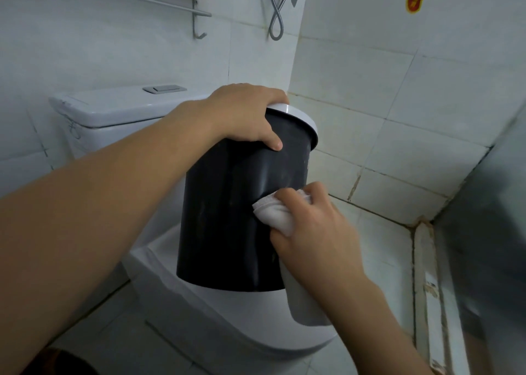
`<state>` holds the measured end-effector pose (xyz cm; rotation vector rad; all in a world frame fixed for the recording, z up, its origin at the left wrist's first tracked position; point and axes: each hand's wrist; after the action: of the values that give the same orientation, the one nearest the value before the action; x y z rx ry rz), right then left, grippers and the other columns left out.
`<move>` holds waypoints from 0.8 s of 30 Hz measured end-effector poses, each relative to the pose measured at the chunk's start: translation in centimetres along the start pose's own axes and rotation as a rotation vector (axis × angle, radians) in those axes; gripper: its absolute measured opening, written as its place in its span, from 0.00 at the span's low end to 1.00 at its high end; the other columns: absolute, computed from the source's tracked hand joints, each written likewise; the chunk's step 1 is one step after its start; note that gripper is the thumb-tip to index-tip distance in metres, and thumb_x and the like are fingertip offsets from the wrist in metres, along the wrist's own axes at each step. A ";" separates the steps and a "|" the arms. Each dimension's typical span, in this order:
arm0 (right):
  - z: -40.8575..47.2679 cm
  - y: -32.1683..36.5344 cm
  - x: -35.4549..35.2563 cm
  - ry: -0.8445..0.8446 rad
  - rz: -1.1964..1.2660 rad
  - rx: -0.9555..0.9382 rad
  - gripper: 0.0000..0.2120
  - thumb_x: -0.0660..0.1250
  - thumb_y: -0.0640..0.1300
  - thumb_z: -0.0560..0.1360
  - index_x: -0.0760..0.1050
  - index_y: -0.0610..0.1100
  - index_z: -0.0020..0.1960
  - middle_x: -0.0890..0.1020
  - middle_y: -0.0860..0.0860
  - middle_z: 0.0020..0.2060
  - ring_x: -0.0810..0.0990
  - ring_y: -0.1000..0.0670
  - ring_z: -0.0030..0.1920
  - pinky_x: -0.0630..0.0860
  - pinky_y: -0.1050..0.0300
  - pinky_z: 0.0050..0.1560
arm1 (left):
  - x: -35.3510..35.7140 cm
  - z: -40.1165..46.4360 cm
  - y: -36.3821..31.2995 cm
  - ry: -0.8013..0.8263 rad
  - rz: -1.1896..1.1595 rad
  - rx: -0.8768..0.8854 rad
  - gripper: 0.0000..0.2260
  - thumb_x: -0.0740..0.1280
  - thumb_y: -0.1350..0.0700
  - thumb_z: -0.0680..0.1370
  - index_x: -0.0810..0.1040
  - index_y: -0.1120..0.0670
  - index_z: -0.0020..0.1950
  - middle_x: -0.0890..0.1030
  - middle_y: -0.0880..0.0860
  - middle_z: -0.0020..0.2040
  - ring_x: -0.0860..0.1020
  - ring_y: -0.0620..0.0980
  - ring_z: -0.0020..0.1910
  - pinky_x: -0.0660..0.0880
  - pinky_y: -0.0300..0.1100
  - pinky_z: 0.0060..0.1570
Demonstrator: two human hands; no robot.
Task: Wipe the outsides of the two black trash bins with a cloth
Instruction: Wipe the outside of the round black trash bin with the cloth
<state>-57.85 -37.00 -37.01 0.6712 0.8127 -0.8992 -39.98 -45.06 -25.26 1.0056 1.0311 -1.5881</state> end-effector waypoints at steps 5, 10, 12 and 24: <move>0.4 -1.7 0.3 0.041 0.059 0.095 0.13 0.65 0.52 0.72 0.72 0.58 0.56 0.70 0.54 0.51 0.74 0.48 0.42 0.71 0.54 0.35 | 0.0 -0.2 0.4 0.000 0.003 -0.004 0.34 0.74 0.40 0.69 0.67 0.40 0.73 0.76 0.46 0.67 0.73 0.53 0.65 0.68 0.45 0.55; 0.7 -3.5 1.0 0.070 0.142 0.209 0.16 0.65 0.54 0.73 0.71 0.61 0.60 0.70 0.55 0.53 0.77 0.47 0.45 0.70 0.55 0.40 | 0.3 -0.3 0.3 -0.013 0.040 0.005 0.36 0.74 0.38 0.69 0.65 0.40 0.74 0.74 0.47 0.68 0.69 0.55 0.68 0.67 0.52 0.64; 0.7 -4.0 0.9 0.071 0.147 0.226 0.16 0.65 0.54 0.73 0.71 0.62 0.61 0.70 0.55 0.53 0.78 0.46 0.46 0.71 0.54 0.41 | 0.2 -0.5 0.4 -0.019 0.026 0.007 0.35 0.74 0.38 0.69 0.66 0.40 0.73 0.75 0.48 0.67 0.69 0.55 0.67 0.66 0.52 0.64; 1.2 -0.7 0.0 0.050 0.095 0.068 0.14 0.64 0.52 0.72 0.71 0.59 0.57 0.69 0.55 0.51 0.75 0.48 0.42 0.69 0.55 0.35 | 0.0 -0.8 1.1 -0.020 -0.003 -0.019 0.34 0.74 0.39 0.68 0.68 0.40 0.71 0.76 0.47 0.67 0.70 0.55 0.66 0.67 0.54 0.65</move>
<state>-58.10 -38.27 -36.55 0.7882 0.7910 -0.8298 -38.86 -44.54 -25.70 0.9742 1.0330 -1.5846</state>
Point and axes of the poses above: each hand's wrist, its own z-axis towards the middle knuckle, its own x-axis out of the palm, y = z × x
